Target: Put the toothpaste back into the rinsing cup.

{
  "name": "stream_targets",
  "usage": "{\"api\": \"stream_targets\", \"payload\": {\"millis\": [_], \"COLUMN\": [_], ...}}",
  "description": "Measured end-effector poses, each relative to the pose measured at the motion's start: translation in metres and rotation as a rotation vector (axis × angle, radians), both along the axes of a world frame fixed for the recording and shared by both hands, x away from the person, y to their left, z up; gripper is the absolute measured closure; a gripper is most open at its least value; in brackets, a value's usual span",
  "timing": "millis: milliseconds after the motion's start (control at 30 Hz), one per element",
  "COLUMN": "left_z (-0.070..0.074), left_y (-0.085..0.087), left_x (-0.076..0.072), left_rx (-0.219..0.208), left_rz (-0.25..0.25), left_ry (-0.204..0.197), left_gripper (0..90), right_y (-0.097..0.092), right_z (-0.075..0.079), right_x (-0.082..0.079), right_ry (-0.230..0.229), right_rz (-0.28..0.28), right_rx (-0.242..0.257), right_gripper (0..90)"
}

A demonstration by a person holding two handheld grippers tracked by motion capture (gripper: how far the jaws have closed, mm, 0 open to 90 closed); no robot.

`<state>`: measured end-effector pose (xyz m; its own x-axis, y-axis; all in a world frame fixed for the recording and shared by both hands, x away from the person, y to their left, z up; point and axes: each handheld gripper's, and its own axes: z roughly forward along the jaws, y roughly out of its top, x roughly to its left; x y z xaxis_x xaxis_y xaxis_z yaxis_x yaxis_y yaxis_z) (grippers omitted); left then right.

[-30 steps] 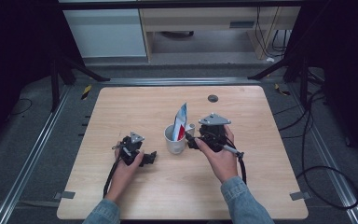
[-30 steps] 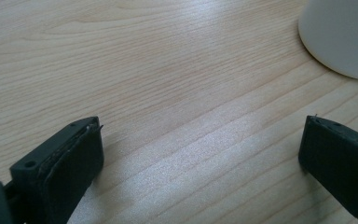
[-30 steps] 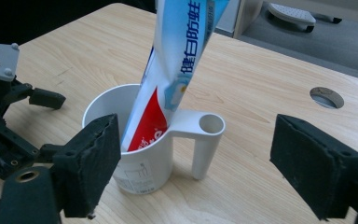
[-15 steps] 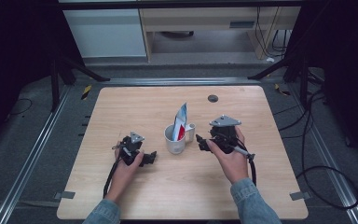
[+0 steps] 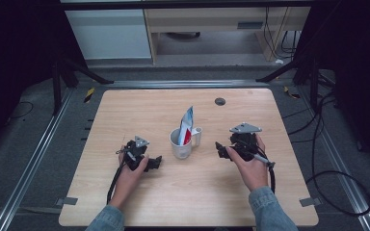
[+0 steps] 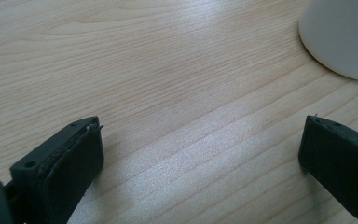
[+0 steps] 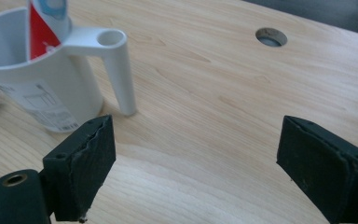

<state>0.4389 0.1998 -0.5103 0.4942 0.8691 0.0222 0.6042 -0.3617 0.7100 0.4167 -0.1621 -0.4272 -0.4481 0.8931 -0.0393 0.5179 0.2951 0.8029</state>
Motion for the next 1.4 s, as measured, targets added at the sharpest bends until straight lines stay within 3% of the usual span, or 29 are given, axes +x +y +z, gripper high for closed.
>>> {"api": "stream_targets", "payload": {"millis": [333, 533, 1033, 1233, 1400], "left_z": [0.000, 0.000, 0.000, 0.000, 0.000], "left_y": [0.000, 0.000, 0.000, 0.000, 0.000], "left_x": [0.000, 0.000, 0.000, 0.000, 0.000], "left_rx": [0.000, 0.000, 0.000, 0.000, 0.000], "left_rz": [0.000, 0.000, 0.000, 0.000, 0.001], "left_ry": [0.000, 0.000, 0.000, 0.000, 0.000], "left_gripper": [0.0, 0.0, 0.0, 0.0, 0.0], "right_y": [-0.026, -0.040, -0.059, -0.064, -0.071], "right_z": [-0.020, -0.033, -0.063, -0.069, -0.077], "right_x": [-0.004, -0.006, -0.004, -0.002, 0.003], "right_ry": [0.032, 0.060, 0.126, 0.112, 0.130], "right_rz": [-0.009, -0.020, -0.047, -0.060, -0.097], "right_rx": [-0.037, -0.040, 0.003, 0.012, 0.031], "right_gripper": [26.2, 29.2, 24.6, 22.0, 18.5]}}
